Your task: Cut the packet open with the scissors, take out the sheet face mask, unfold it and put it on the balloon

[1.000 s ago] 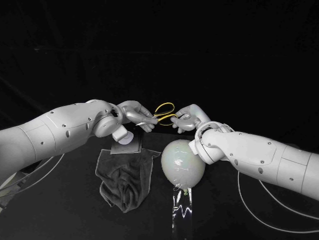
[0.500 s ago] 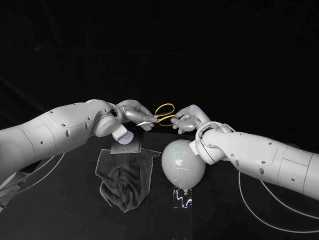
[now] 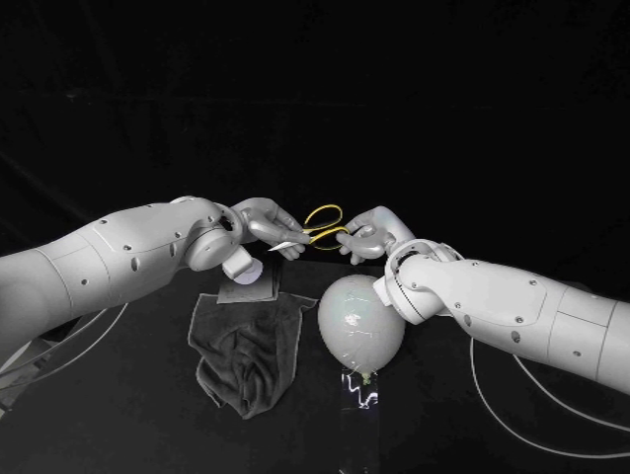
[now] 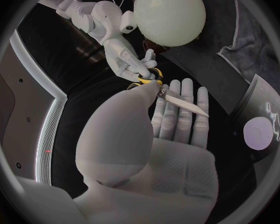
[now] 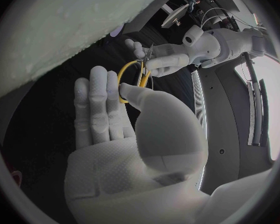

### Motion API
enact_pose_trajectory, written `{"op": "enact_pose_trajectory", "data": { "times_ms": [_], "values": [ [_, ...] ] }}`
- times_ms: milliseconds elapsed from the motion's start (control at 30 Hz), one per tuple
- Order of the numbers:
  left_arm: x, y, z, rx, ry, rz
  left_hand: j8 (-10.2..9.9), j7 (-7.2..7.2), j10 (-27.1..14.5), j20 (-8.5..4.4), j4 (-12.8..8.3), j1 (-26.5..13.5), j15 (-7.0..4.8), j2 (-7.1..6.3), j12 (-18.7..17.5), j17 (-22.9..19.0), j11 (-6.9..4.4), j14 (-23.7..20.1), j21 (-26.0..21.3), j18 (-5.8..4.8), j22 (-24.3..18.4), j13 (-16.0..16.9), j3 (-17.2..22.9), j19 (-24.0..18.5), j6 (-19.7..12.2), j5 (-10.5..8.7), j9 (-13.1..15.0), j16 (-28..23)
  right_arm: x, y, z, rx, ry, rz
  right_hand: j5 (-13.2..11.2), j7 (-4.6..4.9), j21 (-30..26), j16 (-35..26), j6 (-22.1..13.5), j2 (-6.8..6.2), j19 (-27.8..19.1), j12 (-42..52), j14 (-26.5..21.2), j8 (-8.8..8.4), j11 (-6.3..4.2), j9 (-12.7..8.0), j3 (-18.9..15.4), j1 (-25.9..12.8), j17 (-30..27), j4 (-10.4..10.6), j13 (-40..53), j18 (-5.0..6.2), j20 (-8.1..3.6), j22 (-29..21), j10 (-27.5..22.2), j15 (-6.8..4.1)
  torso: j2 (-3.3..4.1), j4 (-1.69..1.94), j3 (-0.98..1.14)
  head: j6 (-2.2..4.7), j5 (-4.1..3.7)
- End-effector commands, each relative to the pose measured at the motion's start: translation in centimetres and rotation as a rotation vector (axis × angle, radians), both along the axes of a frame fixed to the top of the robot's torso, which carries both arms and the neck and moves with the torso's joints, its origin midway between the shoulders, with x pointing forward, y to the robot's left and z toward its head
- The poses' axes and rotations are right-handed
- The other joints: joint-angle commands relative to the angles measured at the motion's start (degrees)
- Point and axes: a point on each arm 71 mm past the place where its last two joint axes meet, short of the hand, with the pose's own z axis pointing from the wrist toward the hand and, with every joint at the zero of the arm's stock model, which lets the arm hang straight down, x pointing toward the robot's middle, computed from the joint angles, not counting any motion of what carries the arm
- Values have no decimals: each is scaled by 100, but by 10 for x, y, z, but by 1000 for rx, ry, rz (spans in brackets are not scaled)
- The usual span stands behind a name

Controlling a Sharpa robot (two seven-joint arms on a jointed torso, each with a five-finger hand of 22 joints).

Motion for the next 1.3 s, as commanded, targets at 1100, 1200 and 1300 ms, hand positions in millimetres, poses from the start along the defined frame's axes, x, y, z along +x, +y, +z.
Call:
{"op": "enact_pose_trajectory", "data": {
  "times_ms": [1100,1200,1300],
  "values": [
    [-1,-5,1,-11,-13,-40,325,-165,358,-69,-90,133,-164,591,142,169,-203,226,27,120,-16,32,201,229,177,-10,243,288,-1,3,-1,-26,6,56,-23,27,31,-85,-48,86,-127,-6,-109,-8,27,29,460,-52,-53,-594,-15,108,16,49,-92,24,-1,2,-1,-32,-4],
    [-1,-5,2,-13,-17,-34,332,-148,304,-76,-124,116,-150,523,98,168,-188,182,47,117,-7,11,182,239,123,-9,266,268,-1,3,-1,-26,6,55,-23,16,49,-76,-25,90,-121,8,-81,1,16,38,457,-46,-53,-622,-8,114,13,65,-59,14,-1,4,1,-33,-6],
    [-1,-5,2,-14,-17,-32,310,-101,194,-69,-111,25,-110,377,29,163,-139,109,39,108,-13,-15,96,225,52,-12,269,235,-1,4,-1,-24,7,53,-17,12,58,-71,-15,90,-117,13,-68,5,12,43,456,-46,-53,-633,-4,116,11,73,-45,9,0,1,0,-35,-6]
  ]
}}
